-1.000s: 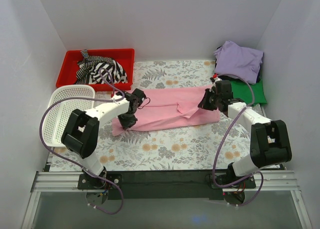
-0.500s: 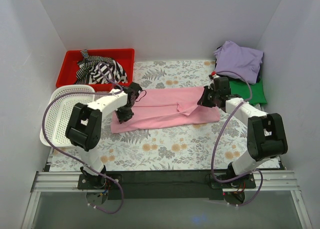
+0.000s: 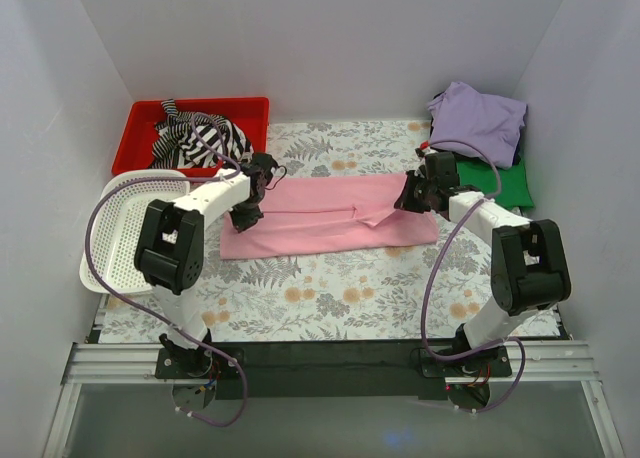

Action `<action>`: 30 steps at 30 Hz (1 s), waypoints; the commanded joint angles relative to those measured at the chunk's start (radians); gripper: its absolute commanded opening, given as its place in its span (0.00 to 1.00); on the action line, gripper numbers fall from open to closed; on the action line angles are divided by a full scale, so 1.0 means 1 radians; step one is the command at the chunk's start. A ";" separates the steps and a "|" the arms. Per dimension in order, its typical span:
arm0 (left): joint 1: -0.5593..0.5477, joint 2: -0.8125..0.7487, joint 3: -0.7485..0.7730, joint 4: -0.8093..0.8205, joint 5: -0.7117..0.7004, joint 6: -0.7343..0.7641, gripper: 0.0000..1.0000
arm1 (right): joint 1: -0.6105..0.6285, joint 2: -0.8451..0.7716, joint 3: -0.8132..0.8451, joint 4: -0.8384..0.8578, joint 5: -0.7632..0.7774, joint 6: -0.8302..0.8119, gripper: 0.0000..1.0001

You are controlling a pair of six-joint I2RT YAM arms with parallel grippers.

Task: Fold and stack the t-shirts
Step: Fold the tshirt

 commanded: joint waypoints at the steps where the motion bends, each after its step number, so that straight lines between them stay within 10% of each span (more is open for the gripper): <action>1: 0.011 0.023 0.036 0.013 -0.051 0.031 0.00 | -0.009 0.012 0.044 0.016 0.021 -0.016 0.02; 10: 0.012 0.097 0.042 0.016 -0.083 0.041 0.04 | -0.011 0.066 0.054 0.020 0.041 -0.027 0.04; 13: 0.014 0.092 0.045 0.016 -0.111 0.037 0.31 | -0.011 0.080 0.062 0.040 0.058 -0.045 0.13; 14: 0.015 0.091 0.051 0.008 -0.122 0.028 0.58 | -0.012 0.080 0.061 0.052 0.058 -0.059 0.21; 16: 0.014 0.084 0.058 0.002 -0.158 0.008 0.68 | -0.012 0.086 0.071 0.072 0.056 -0.067 0.32; 30: 0.014 -0.040 0.170 0.055 -0.134 0.098 0.73 | -0.014 -0.084 0.022 0.171 0.015 -0.082 0.44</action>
